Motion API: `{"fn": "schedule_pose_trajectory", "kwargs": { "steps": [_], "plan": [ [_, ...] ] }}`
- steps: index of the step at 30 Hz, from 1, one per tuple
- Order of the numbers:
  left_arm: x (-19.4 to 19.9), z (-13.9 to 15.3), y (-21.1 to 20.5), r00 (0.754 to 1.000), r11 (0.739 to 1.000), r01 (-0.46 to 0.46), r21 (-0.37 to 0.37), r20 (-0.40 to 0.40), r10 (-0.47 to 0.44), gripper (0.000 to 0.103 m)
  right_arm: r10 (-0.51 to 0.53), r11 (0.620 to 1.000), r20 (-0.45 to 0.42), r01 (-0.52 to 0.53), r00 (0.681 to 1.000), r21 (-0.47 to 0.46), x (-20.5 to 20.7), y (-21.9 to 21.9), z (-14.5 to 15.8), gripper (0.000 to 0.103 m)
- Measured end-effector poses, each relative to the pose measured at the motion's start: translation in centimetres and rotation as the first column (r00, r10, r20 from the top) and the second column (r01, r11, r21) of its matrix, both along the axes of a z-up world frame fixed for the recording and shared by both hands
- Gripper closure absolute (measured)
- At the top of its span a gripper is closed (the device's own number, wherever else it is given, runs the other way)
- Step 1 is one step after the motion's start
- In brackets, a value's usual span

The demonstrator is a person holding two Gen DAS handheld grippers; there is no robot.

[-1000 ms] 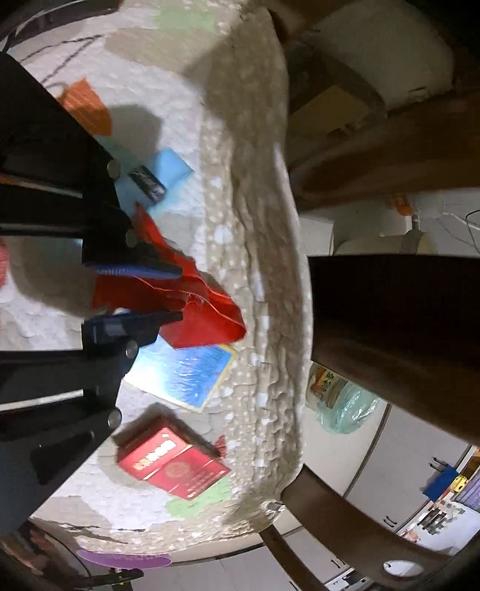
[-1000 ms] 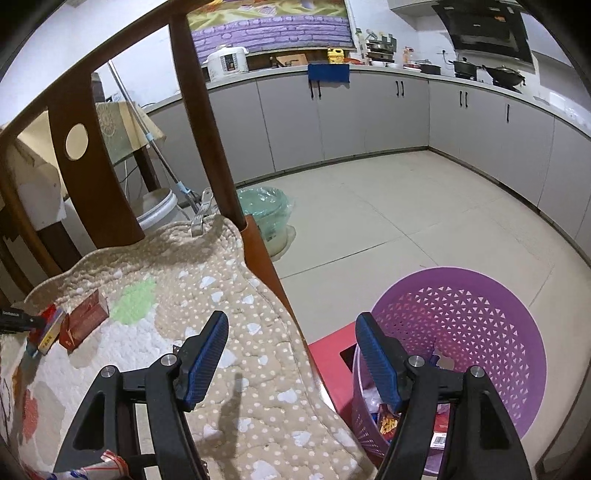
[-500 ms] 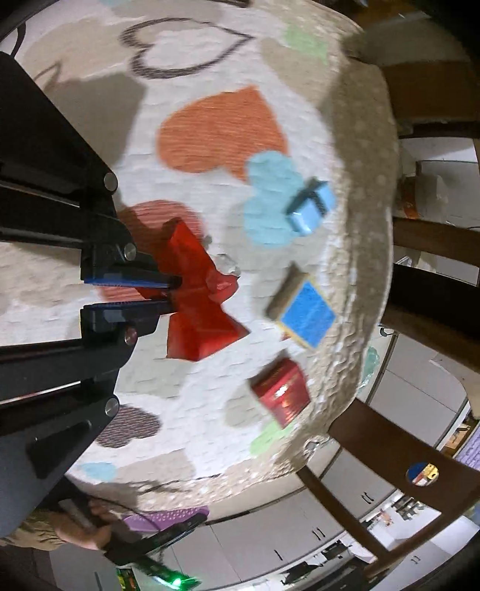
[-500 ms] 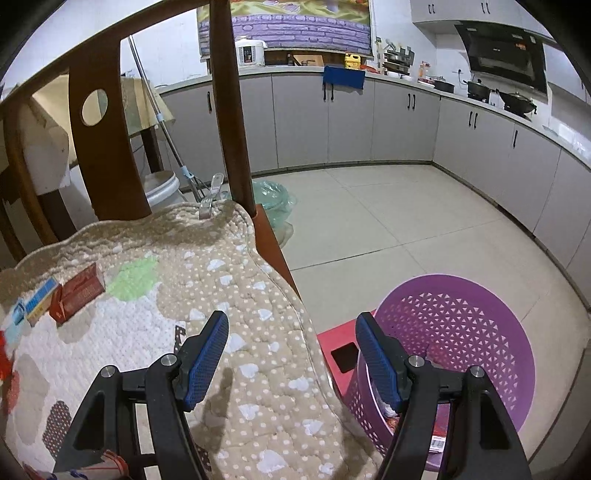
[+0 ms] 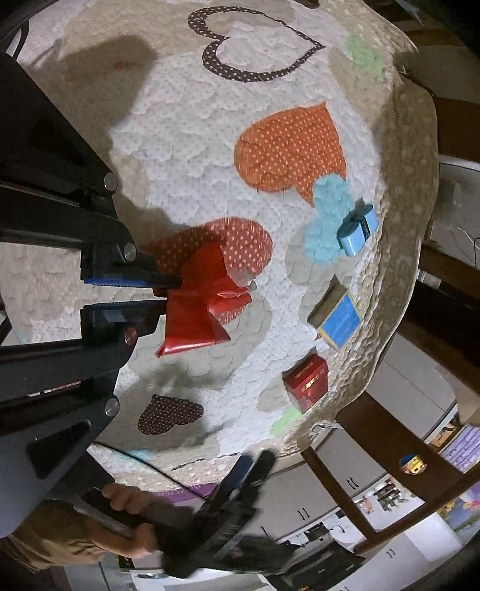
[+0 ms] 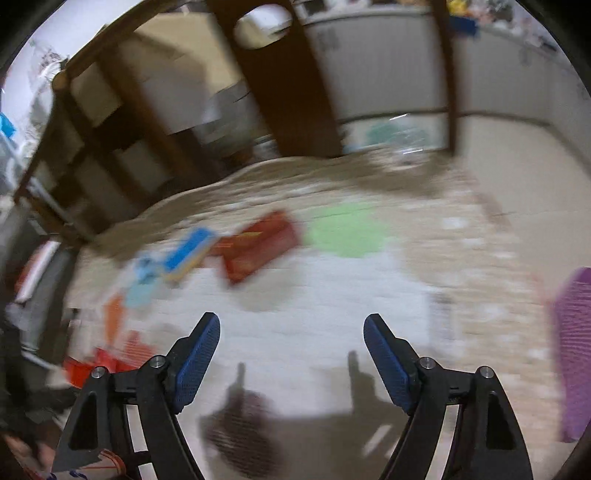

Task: Collect trash
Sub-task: 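Grasp the red ribbon with left tool while right tool grasps blue-yellow box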

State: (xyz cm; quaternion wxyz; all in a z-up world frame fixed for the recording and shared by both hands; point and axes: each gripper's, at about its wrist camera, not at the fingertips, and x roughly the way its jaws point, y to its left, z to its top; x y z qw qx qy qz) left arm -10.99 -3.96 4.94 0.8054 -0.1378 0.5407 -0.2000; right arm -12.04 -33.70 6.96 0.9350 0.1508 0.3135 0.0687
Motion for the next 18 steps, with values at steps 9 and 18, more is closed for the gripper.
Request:
{"fn": "schedule_pose_trajectory", "kwargs": {
  "steps": [9,18],
  "plan": [
    [0.3,-0.7,1.3,1.000,0.999,-0.001,-0.050,-0.003,0.001,0.096,0.107,0.992,-0.153,-0.094,0.982,0.089,11.8,10.5,0.5,0.017],
    [0.5,-1.1,1.8,1.000,0.997,-0.013,-0.071,-0.004,0.013,0.093,-0.057,0.995,-0.263,0.032,0.963,-0.099,18.2,14.1,-1.1,0.024]
  ]
}}
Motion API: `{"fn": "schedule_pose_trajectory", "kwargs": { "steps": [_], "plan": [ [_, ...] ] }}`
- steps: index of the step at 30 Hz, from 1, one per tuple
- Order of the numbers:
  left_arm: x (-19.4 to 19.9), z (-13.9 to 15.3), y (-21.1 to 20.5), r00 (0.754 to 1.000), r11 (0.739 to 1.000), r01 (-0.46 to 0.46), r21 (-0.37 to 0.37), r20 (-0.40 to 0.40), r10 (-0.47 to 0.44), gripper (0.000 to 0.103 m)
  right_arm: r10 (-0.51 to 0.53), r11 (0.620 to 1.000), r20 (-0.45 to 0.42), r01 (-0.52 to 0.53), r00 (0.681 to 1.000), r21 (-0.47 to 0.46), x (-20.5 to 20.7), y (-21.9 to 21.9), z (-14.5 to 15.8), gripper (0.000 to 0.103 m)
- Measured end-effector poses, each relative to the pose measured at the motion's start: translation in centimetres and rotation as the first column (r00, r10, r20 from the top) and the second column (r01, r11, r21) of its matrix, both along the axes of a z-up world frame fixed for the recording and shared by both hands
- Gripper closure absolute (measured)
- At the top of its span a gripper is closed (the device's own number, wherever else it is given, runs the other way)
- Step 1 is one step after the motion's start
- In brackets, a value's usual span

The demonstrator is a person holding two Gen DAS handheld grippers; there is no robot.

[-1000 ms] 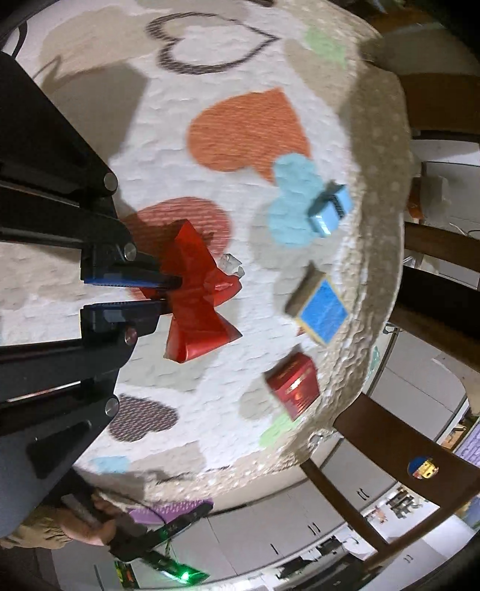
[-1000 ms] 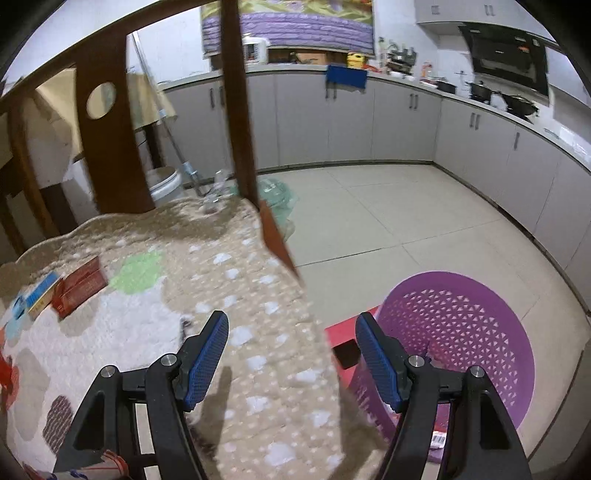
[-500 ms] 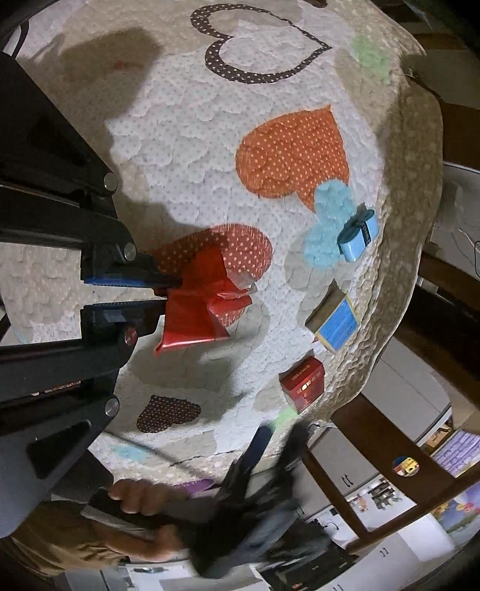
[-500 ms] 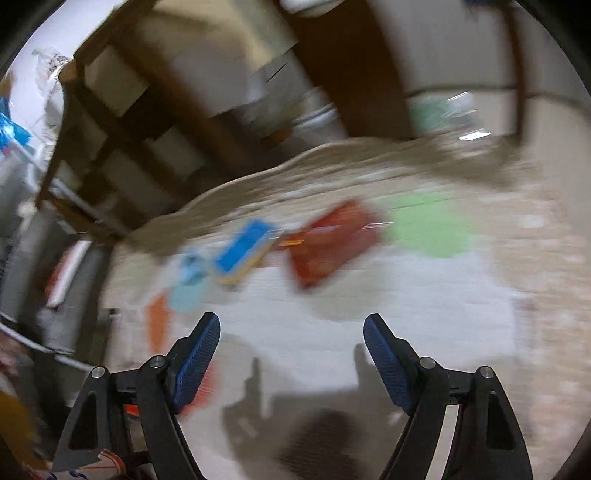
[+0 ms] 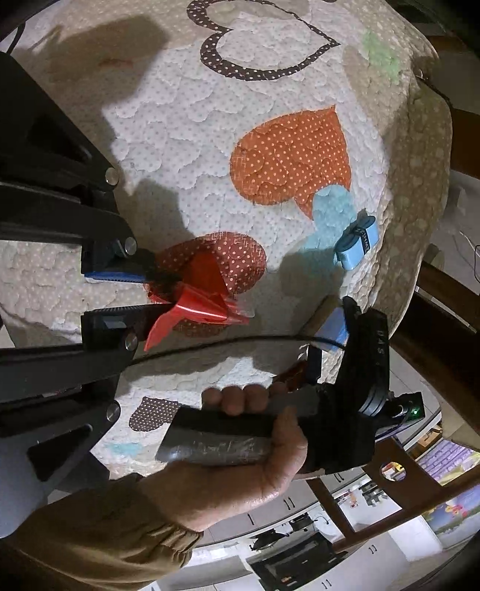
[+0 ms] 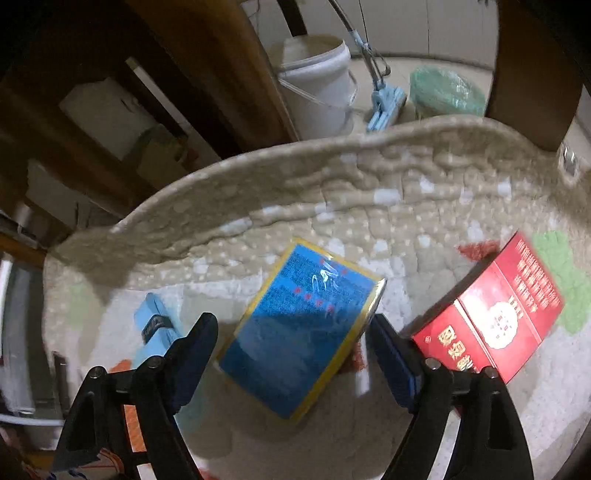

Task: Collect trash
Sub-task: 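Grasp the red ribbon with left tool while right tool grasps blue-yellow box, then carry ribbon and box over the wastebasket and open both tools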

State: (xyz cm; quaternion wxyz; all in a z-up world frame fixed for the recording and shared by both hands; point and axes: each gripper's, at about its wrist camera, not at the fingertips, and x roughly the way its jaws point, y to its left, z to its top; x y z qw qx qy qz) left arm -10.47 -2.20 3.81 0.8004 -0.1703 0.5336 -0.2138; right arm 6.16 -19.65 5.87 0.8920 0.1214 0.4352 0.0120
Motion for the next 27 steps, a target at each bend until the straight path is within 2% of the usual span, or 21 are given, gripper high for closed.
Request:
{"fn": "schedule_pose_trajectory", "kwargs": {
  "steps": [1,2,4,5,6,8,11,13,14,15,17,20,27],
  "plan": [
    [0.0,0.0,0.0,1.000,1.000,0.000,0.001,0.001,0.000,0.093,0.013,1.000,-0.008,-0.013,1.000,-0.010,-0.1,0.1,0.0,0.026],
    [0.0,0.0,0.0,1.000,1.000,-0.001,0.001,0.001,0.001,0.093,0.034,0.999,-0.004,-0.034,0.999,-0.012,-0.4,0.2,0.3,0.035],
    [-0.2,0.0,-0.1,1.000,1.000,-0.002,0.007,0.002,0.002,0.093,0.049,0.998,0.016,-0.050,0.999,0.024,-1.4,-0.4,0.8,0.042],
    [-0.2,-0.1,-0.2,1.000,1.000,-0.002,0.012,0.002,0.002,0.093,0.051,0.997,0.036,-0.053,0.998,0.049,-2.3,-1.1,1.3,0.072],
    [-0.3,-0.1,-0.3,1.000,1.000,-0.003,0.028,0.003,0.003,0.092,0.063,0.993,0.064,-0.069,0.996,0.097,-3.1,-2.1,1.8,0.078],
    [-0.3,-0.4,-0.6,1.000,0.999,-0.006,0.054,-0.002,0.006,0.080,0.071,0.985,0.087,-0.083,0.994,0.149,-4.9,-3.3,2.5,0.080],
    [-0.1,-1.2,-0.5,0.999,0.996,-0.041,0.078,-0.011,0.042,0.059,0.108,0.984,0.126,-0.124,0.986,0.128,-7.9,-4.7,3.0,0.081],
    [0.3,-1.6,-0.3,0.998,0.997,-0.064,0.052,-0.025,0.065,0.055,0.130,0.982,0.136,-0.146,0.982,0.117,-8.8,-5.2,3.1,0.078],
    [0.5,-1.6,-0.2,0.997,0.997,-0.075,0.038,-0.032,0.076,0.052,0.131,0.982,0.147,-0.149,0.980,0.119,-9.4,-5.5,3.1,0.066],
    [0.7,-1.6,-0.1,0.996,0.996,-0.085,0.024,-0.033,0.086,0.049,0.126,0.981,0.155,-0.146,0.980,0.126,-9.9,-5.8,3.1,0.045],
    [1.1,-1.6,-0.1,0.994,0.994,-0.107,0.002,-0.028,0.107,0.040,0.112,0.977,0.179,-0.141,0.977,0.159,-10.6,-6.2,3.0,0.025],
    [1.7,-1.8,-0.2,0.991,0.991,-0.131,-0.017,-0.036,0.131,0.034,0.106,0.973,0.170,-0.138,0.980,0.186,-11.1,-6.6,2.5,0.024],
    [2.4,-2.0,-1.0,0.994,0.994,-0.109,0.011,0.011,0.109,0.035,0.045,0.972,0.115,-0.070,0.992,0.223,-10.3,-7.3,0.4,0.022]
  ]
}}
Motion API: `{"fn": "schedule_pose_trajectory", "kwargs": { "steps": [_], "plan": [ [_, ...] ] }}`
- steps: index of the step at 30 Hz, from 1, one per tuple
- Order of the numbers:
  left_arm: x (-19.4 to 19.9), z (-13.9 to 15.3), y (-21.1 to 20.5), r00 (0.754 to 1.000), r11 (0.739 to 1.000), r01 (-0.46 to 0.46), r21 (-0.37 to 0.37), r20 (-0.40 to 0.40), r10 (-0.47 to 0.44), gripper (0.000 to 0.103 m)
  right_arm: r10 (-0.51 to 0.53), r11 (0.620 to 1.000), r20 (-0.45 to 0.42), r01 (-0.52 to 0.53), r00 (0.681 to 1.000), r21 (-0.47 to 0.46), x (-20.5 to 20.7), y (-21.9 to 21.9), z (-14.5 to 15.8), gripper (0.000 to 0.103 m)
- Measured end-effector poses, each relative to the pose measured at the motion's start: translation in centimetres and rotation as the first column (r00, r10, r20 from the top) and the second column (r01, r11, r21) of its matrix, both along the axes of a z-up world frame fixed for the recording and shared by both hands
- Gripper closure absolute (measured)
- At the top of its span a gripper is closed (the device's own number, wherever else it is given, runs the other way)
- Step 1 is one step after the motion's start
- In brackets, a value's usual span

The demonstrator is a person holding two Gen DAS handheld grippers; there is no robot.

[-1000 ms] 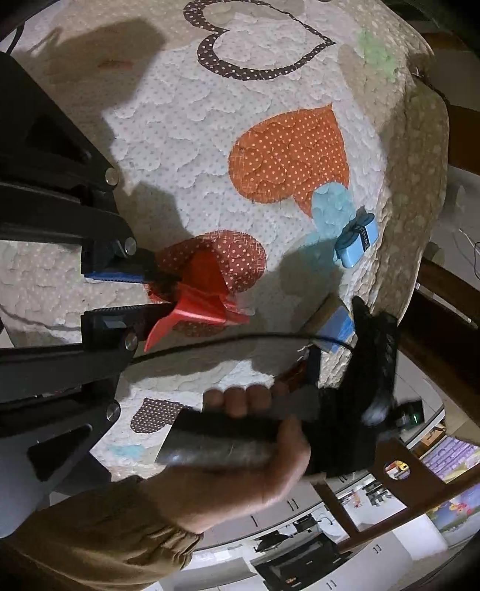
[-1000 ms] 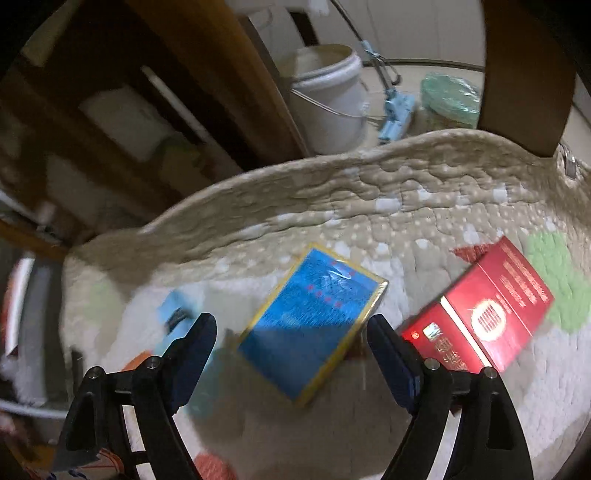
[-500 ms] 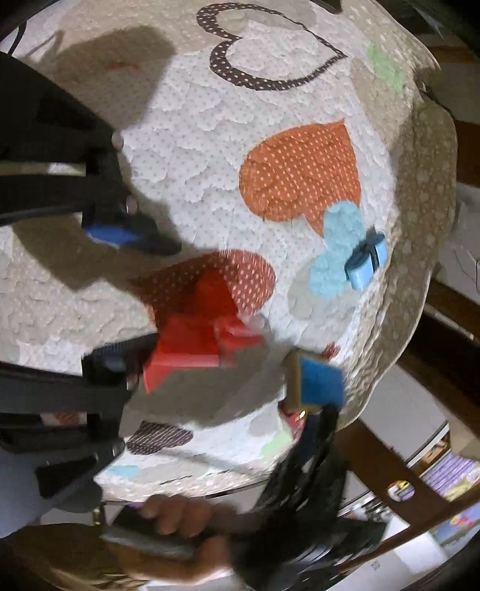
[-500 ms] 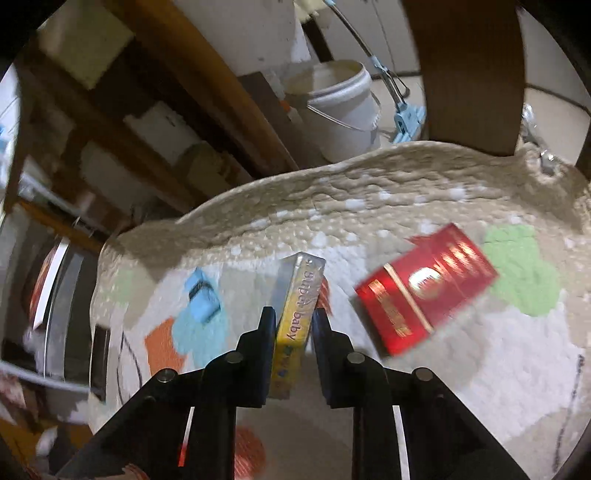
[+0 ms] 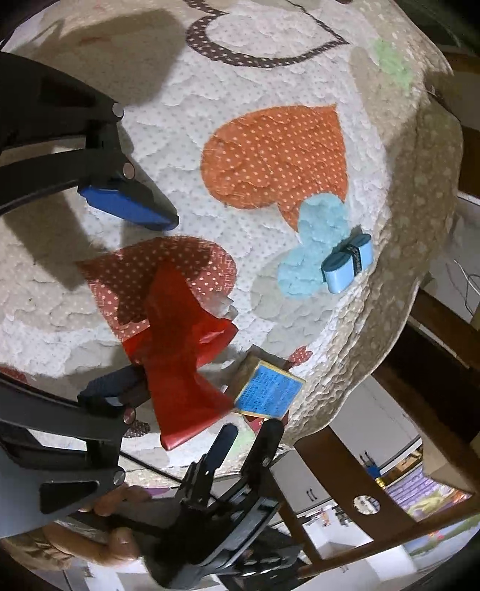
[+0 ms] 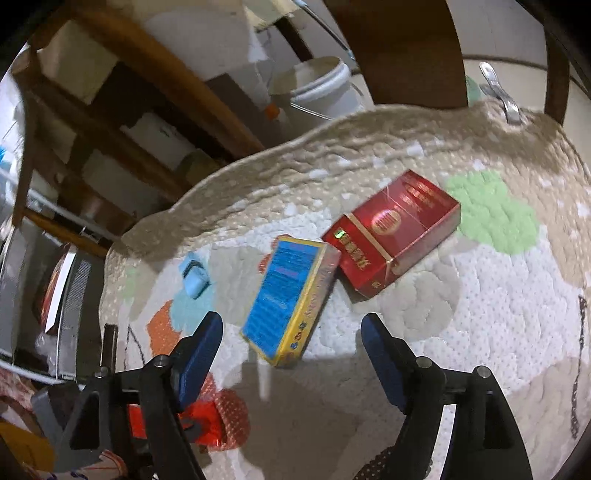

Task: Collect trash
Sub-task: 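Carry ribbon and box over the wastebasket and open both tools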

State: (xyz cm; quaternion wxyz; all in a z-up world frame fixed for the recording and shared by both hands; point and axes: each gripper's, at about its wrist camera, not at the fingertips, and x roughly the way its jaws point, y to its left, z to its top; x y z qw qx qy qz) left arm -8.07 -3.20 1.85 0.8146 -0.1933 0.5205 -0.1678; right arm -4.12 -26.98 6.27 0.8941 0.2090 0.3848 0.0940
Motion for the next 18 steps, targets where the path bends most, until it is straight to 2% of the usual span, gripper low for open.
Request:
{"fn": "schedule_pose_trajectory", "kwargs": {
  "steps": [1,2,4,5,9,12,13,14,15,16,18],
  "plan": [
    [0.0,0.0,0.0,1.000,1.000,0.002,0.008,0.006,-0.002,0.045,-0.002,1.000,-0.008,0.002,1.000,0.006,0.4,0.1,-0.2,0.022],
    [0.0,-0.1,0.0,1.000,1.000,0.005,0.020,0.011,-0.005,0.065,0.000,1.000,-0.015,0.001,1.000,0.011,1.0,0.4,-0.3,0.022],
    [0.1,-0.4,0.2,1.000,1.000,0.009,0.028,-0.003,-0.009,0.081,0.001,1.000,-0.025,-0.001,1.000,0.003,2.0,1.2,-0.4,0.022],
    [0.1,-0.5,0.6,1.000,1.000,-0.002,0.027,-0.006,0.003,0.086,0.002,1.000,-0.030,-0.002,1.000,-0.002,2.4,1.6,-0.5,0.022],
    [-0.2,-0.5,1.7,1.000,1.000,-0.012,-0.004,-0.019,0.012,0.088,0.005,0.999,-0.060,-0.008,0.998,-0.046,4.6,3.6,-1.1,0.021],
    [-1.0,0.0,2.1,1.000,1.000,-0.014,0.015,-0.009,0.014,0.088,0.006,0.987,-0.063,-0.016,0.998,-0.163,5.4,5.4,-1.2,0.022],
    [-1.2,0.1,2.0,1.000,1.000,-0.012,0.020,-0.006,0.012,0.088,0.008,0.982,-0.064,-0.020,0.998,-0.189,5.5,5.6,-1.3,0.027],
    [-1.5,0.4,2.0,1.000,1.000,-0.009,0.027,0.001,0.009,0.088,0.017,0.974,-0.069,-0.032,0.997,-0.226,5.4,5.8,-1.2,0.049],
    [-1.7,0.6,1.9,1.000,0.999,-0.005,0.034,0.008,0.005,0.088,0.034,0.974,-0.073,-0.050,0.997,-0.220,5.4,5.8,-1.2,0.070],
    [-1.9,0.7,1.8,1.000,0.999,-0.003,0.040,0.012,0.003,0.088,0.046,0.978,-0.075,-0.061,0.996,-0.201,5.2,5.5,-1.2,0.083],
    [-2.3,1.2,1.4,1.000,0.998,0.001,0.059,0.021,-0.003,0.088,0.049,0.986,-0.068,-0.059,0.997,-0.154,4.5,4.2,-1.0,0.085]
  ]
}}
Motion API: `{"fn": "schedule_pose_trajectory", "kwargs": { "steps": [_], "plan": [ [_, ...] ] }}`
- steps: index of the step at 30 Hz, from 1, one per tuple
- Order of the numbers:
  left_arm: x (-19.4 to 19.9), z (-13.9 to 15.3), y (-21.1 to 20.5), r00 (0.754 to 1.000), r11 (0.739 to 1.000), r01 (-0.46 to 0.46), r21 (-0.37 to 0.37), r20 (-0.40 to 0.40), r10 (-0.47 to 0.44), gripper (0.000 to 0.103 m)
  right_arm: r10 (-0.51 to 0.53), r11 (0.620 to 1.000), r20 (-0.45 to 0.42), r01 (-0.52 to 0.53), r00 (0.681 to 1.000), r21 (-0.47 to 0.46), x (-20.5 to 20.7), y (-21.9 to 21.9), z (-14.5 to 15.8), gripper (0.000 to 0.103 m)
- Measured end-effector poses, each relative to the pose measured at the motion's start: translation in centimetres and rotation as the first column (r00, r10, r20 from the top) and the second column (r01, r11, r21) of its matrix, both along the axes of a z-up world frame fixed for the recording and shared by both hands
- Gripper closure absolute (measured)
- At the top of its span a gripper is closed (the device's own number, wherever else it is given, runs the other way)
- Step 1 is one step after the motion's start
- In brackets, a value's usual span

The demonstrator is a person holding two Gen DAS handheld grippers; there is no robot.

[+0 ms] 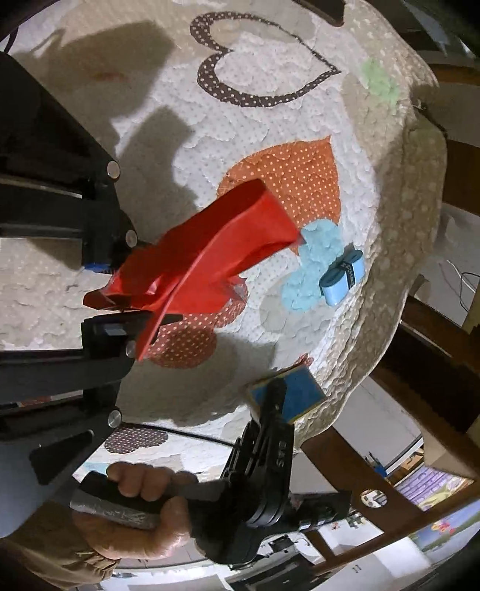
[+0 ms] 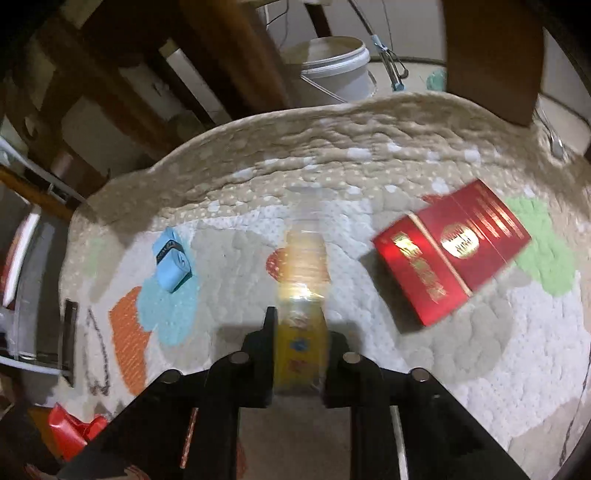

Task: Collect trash
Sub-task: 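Carry ribbon and box over the wastebasket and open both tools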

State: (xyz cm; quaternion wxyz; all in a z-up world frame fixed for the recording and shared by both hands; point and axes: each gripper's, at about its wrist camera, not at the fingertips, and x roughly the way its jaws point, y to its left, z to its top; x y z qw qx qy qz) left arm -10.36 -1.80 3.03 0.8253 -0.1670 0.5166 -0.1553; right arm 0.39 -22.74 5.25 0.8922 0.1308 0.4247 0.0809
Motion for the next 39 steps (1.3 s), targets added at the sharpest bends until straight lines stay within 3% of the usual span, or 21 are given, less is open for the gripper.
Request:
{"fn": "schedule_pose_trajectory", "kwargs": {
  "steps": [5,13,22,30,33,36,39],
  "plan": [
    [-0.9,1.1,-1.0,0.999,0.999,0.027,0.031,0.021,-0.028,0.088,-0.004,0.999,0.067,0.001,0.998,0.047,-3.2,-2.5,0.7,0.085],
    [-1.9,3.0,-4.1,0.993,0.989,0.102,0.105,0.045,-0.107,0.088,-0.017,1.000,0.179,0.016,0.984,0.008,-10.4,-6.3,1.6,0.085],
    [-2.4,4.8,-10.4,0.975,0.966,0.209,0.155,0.050,-0.219,0.088,-0.115,0.991,0.267,0.091,0.957,0.099,-16.5,-14.7,1.3,0.085],
    [-2.5,5.7,-17.3,0.941,0.918,0.308,0.249,0.064,-0.333,0.088,-0.288,0.957,0.403,0.274,0.868,0.094,-21.0,-21.8,1.8,0.085],
    [-2.3,6.0,-19.8,0.927,0.900,0.345,0.266,0.053,-0.371,0.088,-0.359,0.930,0.445,0.353,0.820,0.101,-22.7,-24.4,1.7,0.085],
    [-2.2,6.7,-23.0,0.901,0.876,0.400,0.270,0.058,-0.430,0.088,-0.436,0.896,0.464,0.418,0.771,0.147,-24.4,-27.0,1.4,0.085],
    [-2.3,7.9,-27.2,0.860,0.844,0.472,0.255,0.079,-0.504,0.088,-0.514,0.855,0.449,0.476,0.731,0.206,-25.7,-29.6,0.9,0.085]
  ]
}}
